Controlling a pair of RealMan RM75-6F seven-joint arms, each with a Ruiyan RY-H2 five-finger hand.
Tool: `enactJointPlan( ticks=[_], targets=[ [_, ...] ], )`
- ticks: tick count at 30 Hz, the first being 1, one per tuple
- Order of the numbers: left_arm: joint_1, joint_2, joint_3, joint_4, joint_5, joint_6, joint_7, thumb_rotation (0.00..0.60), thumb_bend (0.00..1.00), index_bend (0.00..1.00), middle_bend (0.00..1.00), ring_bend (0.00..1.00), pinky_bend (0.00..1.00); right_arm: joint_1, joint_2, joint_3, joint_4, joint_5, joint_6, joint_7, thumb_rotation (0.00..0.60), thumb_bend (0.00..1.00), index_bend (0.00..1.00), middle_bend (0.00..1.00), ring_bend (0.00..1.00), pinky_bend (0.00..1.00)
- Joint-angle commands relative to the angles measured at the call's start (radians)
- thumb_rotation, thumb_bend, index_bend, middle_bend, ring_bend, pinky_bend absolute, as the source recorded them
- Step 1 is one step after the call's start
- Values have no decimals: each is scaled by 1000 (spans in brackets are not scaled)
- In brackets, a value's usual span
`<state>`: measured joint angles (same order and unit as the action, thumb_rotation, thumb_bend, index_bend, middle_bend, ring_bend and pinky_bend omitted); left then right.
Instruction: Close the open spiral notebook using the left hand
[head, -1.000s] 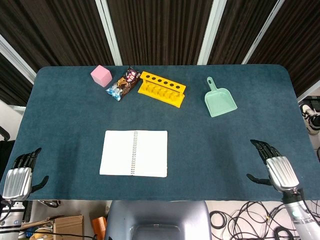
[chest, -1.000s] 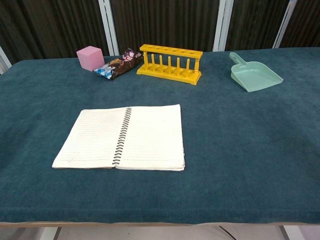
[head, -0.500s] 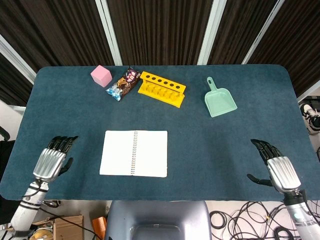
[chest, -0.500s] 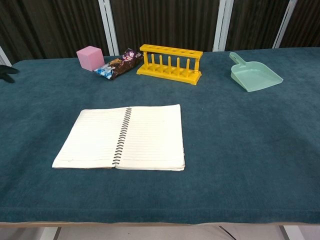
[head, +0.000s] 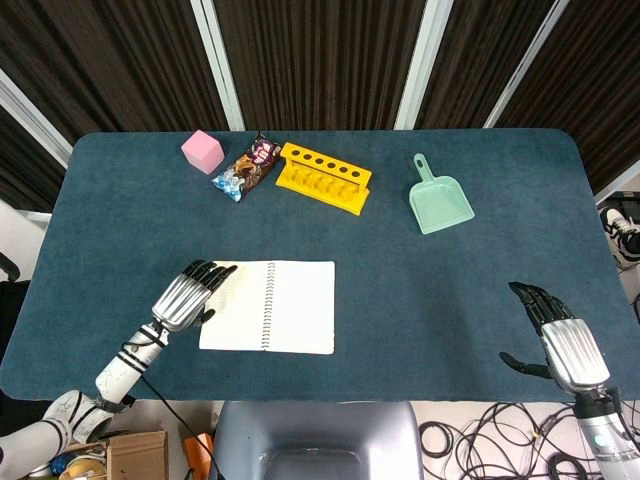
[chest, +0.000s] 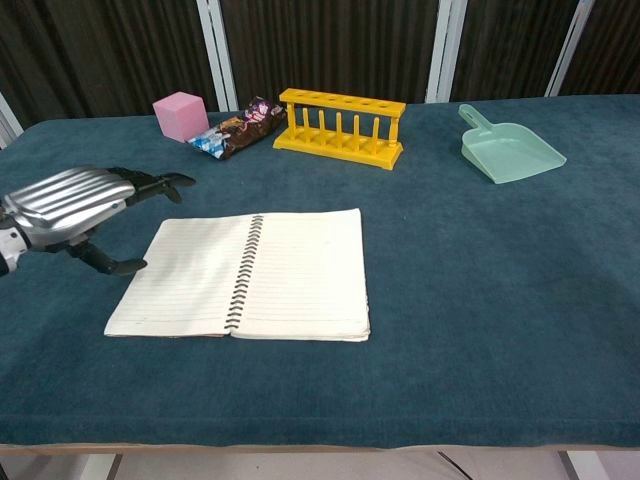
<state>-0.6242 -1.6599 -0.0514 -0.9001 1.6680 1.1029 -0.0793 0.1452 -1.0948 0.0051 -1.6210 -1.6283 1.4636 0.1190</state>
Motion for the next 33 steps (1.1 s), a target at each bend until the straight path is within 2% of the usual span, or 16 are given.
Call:
enactJointPlan(
  ticks=[1,10,24,33],
  targets=[
    [-30,-67,18,106,-14,-44,-73,600,274,80,220,181,218,-2,2,-2,-5,1,-1,-6,600,0,49,105,90,229],
    [-56,-104,38,235,-31,-78,-152,600,274,68,220,177,219,-2,8,0,-31,3,-8,-36,600,0,49,105,90,229],
    [-68,-73,56,251,-68,-130,-145,600,271,57,215,170,218,-2,6,3,-31,14,-14,-36,600,0,48,105,90,229],
    [-125,-87,69,265,-52,-165,-173,600,263,58,215,171,217,-4,-3,5,-21,16,-14,-30,600,0,48,105,90,229]
  ],
)
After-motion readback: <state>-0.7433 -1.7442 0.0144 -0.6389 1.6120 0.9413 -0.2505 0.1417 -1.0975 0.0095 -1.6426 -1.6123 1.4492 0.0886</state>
